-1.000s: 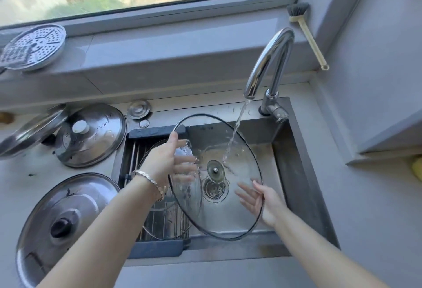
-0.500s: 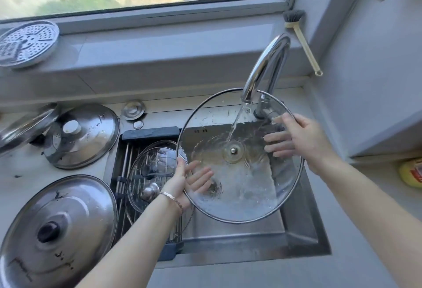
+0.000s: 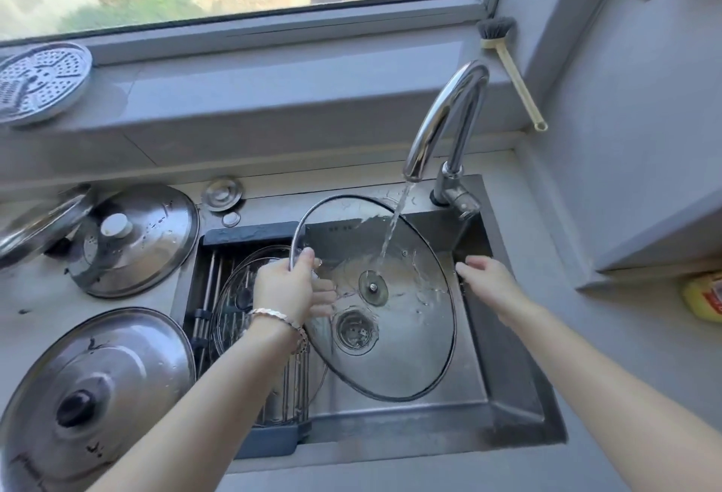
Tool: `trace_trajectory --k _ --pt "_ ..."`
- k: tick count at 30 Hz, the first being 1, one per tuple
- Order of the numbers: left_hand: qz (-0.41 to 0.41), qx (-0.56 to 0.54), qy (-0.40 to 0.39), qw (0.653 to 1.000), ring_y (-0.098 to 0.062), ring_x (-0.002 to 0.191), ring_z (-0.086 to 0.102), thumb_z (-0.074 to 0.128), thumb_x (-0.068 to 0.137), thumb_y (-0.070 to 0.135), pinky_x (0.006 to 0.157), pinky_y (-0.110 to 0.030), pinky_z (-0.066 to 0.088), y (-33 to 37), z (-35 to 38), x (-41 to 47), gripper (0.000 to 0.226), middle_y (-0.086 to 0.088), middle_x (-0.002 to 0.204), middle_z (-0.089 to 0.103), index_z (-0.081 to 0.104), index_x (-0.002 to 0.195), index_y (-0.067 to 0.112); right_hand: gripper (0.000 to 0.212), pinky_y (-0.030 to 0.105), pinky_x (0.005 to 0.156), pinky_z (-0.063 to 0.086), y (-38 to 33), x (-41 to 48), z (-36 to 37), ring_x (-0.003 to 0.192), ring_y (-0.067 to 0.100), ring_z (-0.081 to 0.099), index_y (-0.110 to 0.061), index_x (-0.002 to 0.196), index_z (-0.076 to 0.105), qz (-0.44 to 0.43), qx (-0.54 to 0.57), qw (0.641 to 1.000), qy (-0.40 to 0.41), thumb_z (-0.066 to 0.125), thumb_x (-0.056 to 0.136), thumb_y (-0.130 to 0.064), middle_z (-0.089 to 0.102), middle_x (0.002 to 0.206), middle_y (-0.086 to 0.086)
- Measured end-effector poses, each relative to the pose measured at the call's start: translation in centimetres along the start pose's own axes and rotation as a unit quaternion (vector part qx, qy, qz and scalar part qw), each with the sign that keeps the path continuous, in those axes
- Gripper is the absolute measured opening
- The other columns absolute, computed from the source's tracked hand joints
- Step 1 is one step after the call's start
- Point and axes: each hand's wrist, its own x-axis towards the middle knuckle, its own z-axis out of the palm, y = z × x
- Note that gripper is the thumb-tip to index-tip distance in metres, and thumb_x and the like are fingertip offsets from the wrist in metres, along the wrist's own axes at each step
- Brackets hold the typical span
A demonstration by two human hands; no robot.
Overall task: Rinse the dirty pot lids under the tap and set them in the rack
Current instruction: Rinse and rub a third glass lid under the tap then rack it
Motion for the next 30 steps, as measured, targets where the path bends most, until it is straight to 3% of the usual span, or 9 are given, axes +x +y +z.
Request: trace_trajectory --k 2,5,11,13,16,19,21,26,30 --pt "0.014 0.018 0.005 1.000 -0.022 0.045 0.061 0.047 0.095 0.018 0.034 -0.024 0.050 0.7 0.1 -0.1 0.023 -0.023 0.070 0.062 0.055 0.079 0.004 0.056 0.040 0.111 0.030 -1.7 0.6 0.7 0.131 0.024 0.040 -0.003 0.141 0.031 -0.041 0.090 0.995 0.020 0.052 0.091 -0.017 0.040 0.143 0.012" --pt "0.017 0.022 0.006 1.000 -0.027 0.051 0.059 0.049 0.093 0.012 0.034 -0.025 0.049 1.3 0.3 -0.3 0.019 -0.023 0.072 0.060 0.053 0.075 0.005 0.052 0.040 0.112 0.027 -4.2 2.1 1.8 0.132 0.023 0.037 -0.006 0.139 0.035 -0.049 0.221 0.973 0.032 0.051 0.090 -0.013 0.041 0.139 0.009" --pt "0.010 0.007 -0.008 1.000 -0.019 0.041 0.055 0.054 0.090 0.009 0.035 -0.024 0.047 1.5 0.7 -0.5 0.019 -0.020 0.066 0.056 0.051 0.072 0.004 0.071 0.043 0.113 0.023 -6.7 3.8 3.8 0.134 0.024 0.032 -0.008 0.146 0.015 -0.030 0.223 0.974 -0.026 0.053 0.087 -0.013 0.031 0.148 0.008" --pt "0.009 0.012 -0.013 1.000 -0.024 0.048 0.055 0.055 0.090 0.010 0.037 -0.025 0.049 1.4 0.9 -0.6 0.018 -0.020 0.068 0.057 0.053 0.073 0.003 0.075 0.045 0.114 0.022 -6.8 3.3 3.0 0.136 0.025 0.029 -0.008 0.148 0.010 -0.030 0.174 0.983 -0.053 0.054 0.087 -0.014 0.024 0.152 0.011" --pt "0.003 0.016 -0.023 1.000 -0.027 0.051 0.056 0.057 0.089 0.013 0.040 -0.030 0.052 1.2 1.1 -0.9 0.019 -0.021 0.067 0.058 0.053 0.074 0.002 0.076 0.038 0.111 0.027 -6.8 0.1 1.6 0.137 0.024 0.029 -0.011 0.148 0.014 -0.070 -0.084 0.989 -0.097 0.055 0.087 -0.032 0.023 0.153 0.008" --pt "-0.006 0.033 -0.035 0.999 -0.027 0.052 0.058 0.057 0.088 0.013 0.046 -0.034 0.055 1.0 1.7 -1.2 0.018 -0.019 0.063 0.058 0.051 0.077 0.001 0.074 0.025 0.097 0.036 -6.6 -5.5 2.1 0.120 0.007 0.046 -0.022 0.139 0.040 -0.180 -0.216 0.933 -0.224 0.053 0.077 -0.060 0.046 0.141 -0.002" --pt "-0.007 0.047 -0.034 0.998 -0.031 0.057 0.060 0.056 0.087 0.011 0.049 -0.036 0.055 0.9 2.1 -1.4 0.020 -0.023 0.067 0.059 0.049 0.071 0.002 0.082 0.025 0.092 0.042 -6.1 -9.1 3.1 0.114 0.007 0.052 -0.030 0.137 0.039 -0.214 -0.267 0.897 -0.280 0.054 0.067 -0.070 0.054 0.132 -0.005" --pt "-0.010 0.035 -0.050 0.998 -0.033 0.062 0.062 0.059 0.085 0.016 0.045 -0.031 0.057 1.2 3.6 -2.7 0.025 -0.021 0.076 0.056 0.048 0.065 0.005 0.041 0.037 0.078 0.047 -3.9 -12.1 4.8 0.098 0.033 0.059 -0.024 0.131 0.042 -0.373 -0.394 0.837 -0.069 0.049 0.090 -0.029 0.066 0.106 0.012" --pt "0.003 0.006 -0.116 0.993 -0.026 0.083 0.069 0.058 0.086 0.037 0.061 -0.035 0.060 1.3 3.8 -3.2 0.027 -0.015 0.087 0.064 0.056 0.079 0.011 0.015 0.038 0.076 0.050 -4.3 -11.2 2.4 0.088 0.029 0.065 -0.017 0.101 0.060 -0.324 -0.230 0.918 0.002 0.056 0.087 -0.018 0.071 0.091 0.008"
